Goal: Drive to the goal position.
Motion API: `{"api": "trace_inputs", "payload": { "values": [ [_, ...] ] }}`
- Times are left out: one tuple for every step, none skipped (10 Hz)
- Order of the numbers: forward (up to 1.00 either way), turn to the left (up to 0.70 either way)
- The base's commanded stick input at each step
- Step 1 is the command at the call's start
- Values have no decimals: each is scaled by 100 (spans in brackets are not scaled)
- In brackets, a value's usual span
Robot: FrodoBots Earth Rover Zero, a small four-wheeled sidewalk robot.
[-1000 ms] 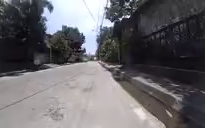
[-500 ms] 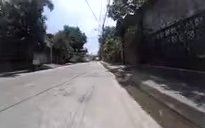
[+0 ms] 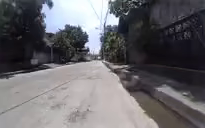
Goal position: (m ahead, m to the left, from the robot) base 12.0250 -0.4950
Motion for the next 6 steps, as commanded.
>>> {"api": "trace_inputs", "payload": {
  "values": [
    [100, 0],
    [100, 0],
    [100, -2],
    [100, -7],
    [100, -21],
    [100, -39]
  ]
}}
